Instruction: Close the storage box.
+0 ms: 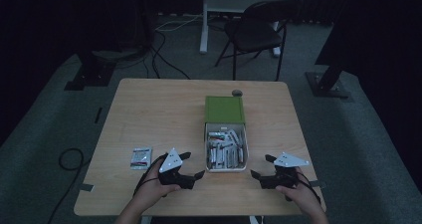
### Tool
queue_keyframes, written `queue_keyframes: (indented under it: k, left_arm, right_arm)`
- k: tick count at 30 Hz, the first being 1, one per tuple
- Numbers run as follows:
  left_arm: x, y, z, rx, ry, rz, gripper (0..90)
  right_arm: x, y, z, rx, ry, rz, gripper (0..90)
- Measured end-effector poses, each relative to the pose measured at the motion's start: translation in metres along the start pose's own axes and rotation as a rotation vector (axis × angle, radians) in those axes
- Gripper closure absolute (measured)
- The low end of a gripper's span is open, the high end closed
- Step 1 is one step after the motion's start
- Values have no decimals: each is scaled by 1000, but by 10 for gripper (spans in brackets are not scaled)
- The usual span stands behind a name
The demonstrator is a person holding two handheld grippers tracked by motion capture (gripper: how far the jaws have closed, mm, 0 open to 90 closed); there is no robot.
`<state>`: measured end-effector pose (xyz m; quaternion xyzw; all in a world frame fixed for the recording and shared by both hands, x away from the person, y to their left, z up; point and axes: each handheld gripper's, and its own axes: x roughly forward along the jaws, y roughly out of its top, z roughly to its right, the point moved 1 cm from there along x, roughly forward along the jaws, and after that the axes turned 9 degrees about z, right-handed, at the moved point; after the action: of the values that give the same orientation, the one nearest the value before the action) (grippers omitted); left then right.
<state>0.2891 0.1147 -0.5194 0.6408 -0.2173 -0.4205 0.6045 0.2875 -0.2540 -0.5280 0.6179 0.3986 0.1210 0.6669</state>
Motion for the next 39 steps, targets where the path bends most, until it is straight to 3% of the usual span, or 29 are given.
queue_keyframes:
  k: [7,14,17,27,39]
  left_arm:
    - [5,6,0,26,23,11,147]
    - [9,11,0,33,43,42,147]
    - [12,13,0,37,40,53,147]
    - [17,12,0,34,50,57,147]
    - [20,14,-7,35,79,72,148]
  right_arm:
    - [1,4,-1,27,3,34,123]
    - [1,12,-2,-11,10,87,124]
    - [2,15,-2,-1,20,111,124]
    - [7,14,-3,46,34,130,124]
    - [17,15,1,46,21,134,125]
